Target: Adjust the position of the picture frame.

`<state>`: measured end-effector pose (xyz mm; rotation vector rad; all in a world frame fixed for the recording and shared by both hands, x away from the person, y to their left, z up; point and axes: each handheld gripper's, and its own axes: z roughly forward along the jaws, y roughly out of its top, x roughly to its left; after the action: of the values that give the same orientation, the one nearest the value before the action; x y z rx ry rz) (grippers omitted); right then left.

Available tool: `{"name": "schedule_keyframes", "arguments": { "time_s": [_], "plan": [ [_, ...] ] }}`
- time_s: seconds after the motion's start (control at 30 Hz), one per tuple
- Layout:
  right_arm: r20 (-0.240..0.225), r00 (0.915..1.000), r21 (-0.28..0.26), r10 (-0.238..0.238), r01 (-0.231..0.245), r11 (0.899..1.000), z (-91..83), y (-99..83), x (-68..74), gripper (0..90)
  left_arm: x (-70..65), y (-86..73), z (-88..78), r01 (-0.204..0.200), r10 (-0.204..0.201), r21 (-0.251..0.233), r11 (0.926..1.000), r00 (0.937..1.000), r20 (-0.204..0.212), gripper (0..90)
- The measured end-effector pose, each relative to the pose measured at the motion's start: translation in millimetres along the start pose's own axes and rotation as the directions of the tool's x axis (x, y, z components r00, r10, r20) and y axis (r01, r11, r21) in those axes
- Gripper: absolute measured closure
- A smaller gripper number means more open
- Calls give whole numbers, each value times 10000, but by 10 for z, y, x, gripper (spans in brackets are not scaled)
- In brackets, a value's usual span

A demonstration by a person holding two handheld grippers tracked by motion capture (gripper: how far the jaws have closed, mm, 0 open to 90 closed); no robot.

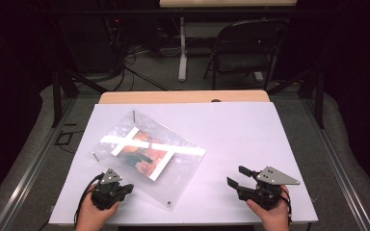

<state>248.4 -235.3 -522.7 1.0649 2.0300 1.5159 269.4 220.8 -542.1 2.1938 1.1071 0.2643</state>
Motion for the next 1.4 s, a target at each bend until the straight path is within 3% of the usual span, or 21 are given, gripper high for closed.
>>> {"name": "schedule_keyframes", "arguments": {
  "time_s": [0.3, 0.63, 0.73, 0.77, 0.8, 0.83, 0.97, 1.1, 1.23, 1.27, 1.33, 1.4],
  "plan": [
    [-31, 10000, -31, 16, -16, 10000, -2, 0, -5, 380, -184, 258, 218, -587, 576, 222, 9980, 9972, 467, 900],
    [-32, 10000, -69, 44, -45, 10000, -8, -2, -13, 380, -293, 456, 385, -915, 888, 326, 9953, 9931, 767, 900],
    [-17, 10000, -78, 33, -33, 10000, -12, -1, -16, 380, -332, 579, 420, -831, 845, -169, 9964, 9908, 1061, 900],
    [-18, 10000, -85, 67, -67, 9999, -11, -1, -17, 380, -337, 631, 400, -746, 785, -462, 9961, 9930, 883, 900],
    [-31, 10000, -68, 58, -58, 10000, -12, -2, -20, 380, -337, 631, 400, -746, 785, -462, 9961, 9930, 883, 900],
    [-24, 10000, -53, 94, -94, 9999, -11, -2, -21, 380, -341, 735, 362, -715, 767, -846, 9938, 9952, 599, 900],
    [-43, 9999, -55, 126, -126, 9999, -17, -5, -26, 380, -354, 826, 335, -653, 733, -1120, 9916, 9949, 693, 900],
    [-86, 9998, -87, 183, -184, 9998, -24, -8, -36, 380, -318, 820, 279, -551, 643, -1291, 9901, 9956, 686, 873],
    [-96, 9997, -101, 214, -215, 9997, -29, -5, -39, 380, -167, 698, 17, -654, 674, -1597, 9850, 9977, 71, 814],
    [-85, 9998, -117, 188, -189, 9998, -30, -5, -40, 380, -167, 698, 17, -654, 674, -1597, 9850, 9977, 71, 799],
    [-90, 9997, -99, 223, -223, 9997, -28, -5, -37, 380, 15, 548, -204, -365, 285, -1928, 9806, 9986, -444, 771],
    [-94, 9997, -100, 220, -220, 9997, -26, -5, -37, 380, 82, 489, -273, -230, 114, -2030, 9789, 9982, -584, 760]
  ]
}}
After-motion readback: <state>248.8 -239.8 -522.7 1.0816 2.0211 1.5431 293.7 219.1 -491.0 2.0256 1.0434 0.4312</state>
